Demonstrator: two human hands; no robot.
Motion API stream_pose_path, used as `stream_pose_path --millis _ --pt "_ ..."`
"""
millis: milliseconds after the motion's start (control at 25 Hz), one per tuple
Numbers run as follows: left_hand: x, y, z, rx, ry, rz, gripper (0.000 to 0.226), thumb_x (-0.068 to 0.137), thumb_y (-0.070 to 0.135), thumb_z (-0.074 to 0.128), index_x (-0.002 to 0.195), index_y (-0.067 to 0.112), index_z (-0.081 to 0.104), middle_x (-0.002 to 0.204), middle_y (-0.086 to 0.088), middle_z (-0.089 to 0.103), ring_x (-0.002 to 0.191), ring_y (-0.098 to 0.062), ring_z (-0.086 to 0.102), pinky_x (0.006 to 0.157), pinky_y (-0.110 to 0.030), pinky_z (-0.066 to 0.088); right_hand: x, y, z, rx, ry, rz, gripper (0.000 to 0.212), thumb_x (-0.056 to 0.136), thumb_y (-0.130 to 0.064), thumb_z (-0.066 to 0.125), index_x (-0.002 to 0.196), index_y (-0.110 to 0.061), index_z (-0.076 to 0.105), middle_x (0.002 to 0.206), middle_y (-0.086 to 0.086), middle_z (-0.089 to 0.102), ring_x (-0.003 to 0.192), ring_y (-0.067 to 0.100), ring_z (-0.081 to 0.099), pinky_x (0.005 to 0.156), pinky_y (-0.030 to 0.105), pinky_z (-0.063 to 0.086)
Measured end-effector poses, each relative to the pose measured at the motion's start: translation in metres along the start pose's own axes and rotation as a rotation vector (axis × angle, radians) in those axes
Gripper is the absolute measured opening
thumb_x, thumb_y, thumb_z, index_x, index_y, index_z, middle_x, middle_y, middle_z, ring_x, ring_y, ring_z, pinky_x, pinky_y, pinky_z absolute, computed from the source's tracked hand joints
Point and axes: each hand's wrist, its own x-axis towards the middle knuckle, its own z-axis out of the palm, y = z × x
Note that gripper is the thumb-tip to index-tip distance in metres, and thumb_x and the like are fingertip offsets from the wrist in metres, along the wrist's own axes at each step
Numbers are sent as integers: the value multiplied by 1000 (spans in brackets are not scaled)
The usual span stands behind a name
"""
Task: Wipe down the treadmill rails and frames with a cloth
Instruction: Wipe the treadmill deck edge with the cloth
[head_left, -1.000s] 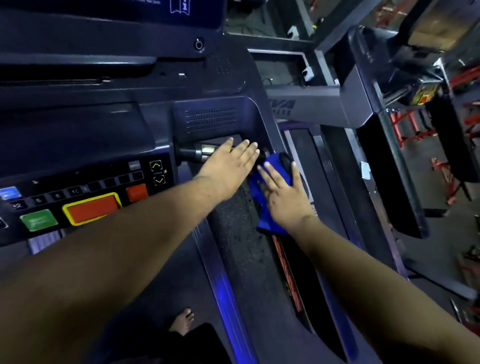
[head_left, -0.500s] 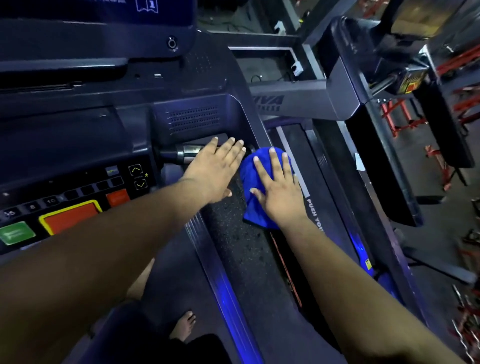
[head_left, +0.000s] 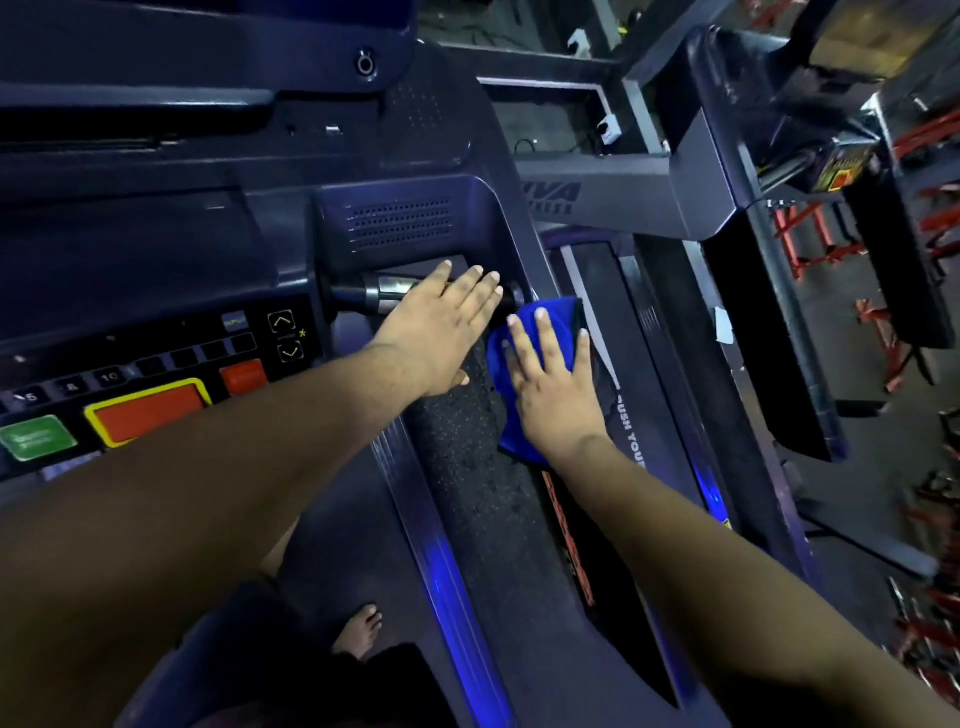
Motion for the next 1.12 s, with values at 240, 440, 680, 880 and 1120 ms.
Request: stream_pose_path --millis 240,440,680,880,1120 --pt "-2 -1 2 3 11 10 108 88 72 42 155 2 -9 165 -15 -9 153 -31 1 120 -55 11 -84 11 45 -59 -37 -295 61 98 -28 43 154 -10 29 166 8 3 152 30 -6 110 70 -18" --pt "8 5 -2 -10 0 -17 105 88 73 42 156 10 -6 166 -13 -4 153 -32 3 113 -68 12 -8 16 12 377 173 68 73 89 -38 55 155 -28 25 167 -3 -4 153 30 -3 111 64 29" --pt "6 15 -5 -29 -37 63 106 87 70 47 156 15 -10 166 -9 -9 153 -32 -1 112 -71 13 -114 0 69 552 131 181 93 80 -22 67 156 -32 15 166 5 -6 152 35 7 113 53 34" --pt "13 27 -9 -10 -30 117 108 88 67 51 156 14 -14 164 -7 -20 153 -25 -7 112 -72 11 -39 13 29 584 174 139 71 97 -41 51 157 -34 13 167 3 -6 152 36 0 116 57 28" --pt "16 16 -3 -28 13 182 109 88 56 59 155 15 -16 165 -6 -18 153 -23 -3 116 -66 13 -94 4 63 476 170 153 75 89 -26 63 154 -30 28 166 5 7 151 38 13 112 54 35"
